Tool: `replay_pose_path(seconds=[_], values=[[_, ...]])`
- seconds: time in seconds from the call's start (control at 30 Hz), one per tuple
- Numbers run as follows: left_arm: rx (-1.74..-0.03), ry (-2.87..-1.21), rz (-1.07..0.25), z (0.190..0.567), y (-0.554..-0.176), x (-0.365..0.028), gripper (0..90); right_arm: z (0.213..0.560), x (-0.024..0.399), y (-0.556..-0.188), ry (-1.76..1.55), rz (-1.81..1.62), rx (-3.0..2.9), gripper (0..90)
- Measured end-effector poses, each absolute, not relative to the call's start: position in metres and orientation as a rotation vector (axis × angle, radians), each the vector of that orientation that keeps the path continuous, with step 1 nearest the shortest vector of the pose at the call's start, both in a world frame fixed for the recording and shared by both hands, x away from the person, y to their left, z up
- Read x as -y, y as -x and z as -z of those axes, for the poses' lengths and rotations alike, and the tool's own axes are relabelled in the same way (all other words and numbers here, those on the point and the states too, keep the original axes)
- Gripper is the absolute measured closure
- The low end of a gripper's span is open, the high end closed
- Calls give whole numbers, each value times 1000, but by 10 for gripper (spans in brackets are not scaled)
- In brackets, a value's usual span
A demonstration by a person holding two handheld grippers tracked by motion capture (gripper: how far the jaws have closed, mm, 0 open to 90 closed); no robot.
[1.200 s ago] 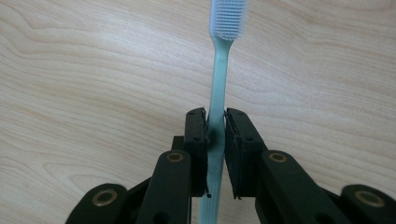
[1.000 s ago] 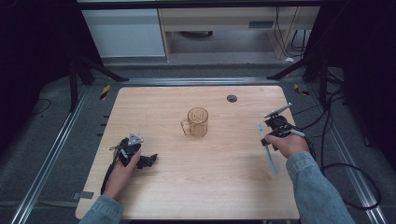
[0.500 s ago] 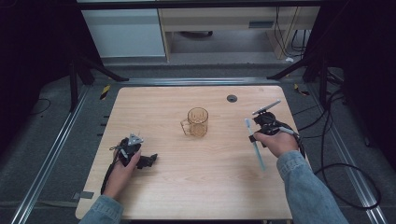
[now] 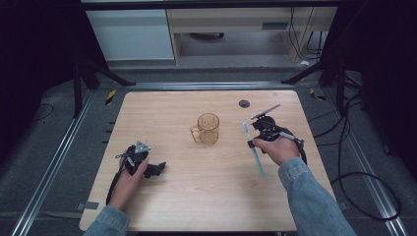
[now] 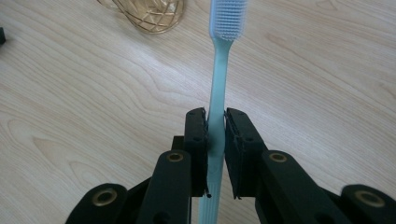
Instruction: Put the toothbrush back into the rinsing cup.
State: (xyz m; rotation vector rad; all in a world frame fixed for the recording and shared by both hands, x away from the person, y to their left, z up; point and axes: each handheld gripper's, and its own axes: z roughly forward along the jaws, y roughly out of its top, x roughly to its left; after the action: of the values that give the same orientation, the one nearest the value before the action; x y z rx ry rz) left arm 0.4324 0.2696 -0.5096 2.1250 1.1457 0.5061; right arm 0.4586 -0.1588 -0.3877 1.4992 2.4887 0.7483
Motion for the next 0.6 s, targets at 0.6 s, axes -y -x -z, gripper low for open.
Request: replay_pose_path(seconds=[0.6], values=[[-1148, -2120, -506, 510, -432, -269, 0, 386, 117, -458, -1418, -876, -2496, 795]])
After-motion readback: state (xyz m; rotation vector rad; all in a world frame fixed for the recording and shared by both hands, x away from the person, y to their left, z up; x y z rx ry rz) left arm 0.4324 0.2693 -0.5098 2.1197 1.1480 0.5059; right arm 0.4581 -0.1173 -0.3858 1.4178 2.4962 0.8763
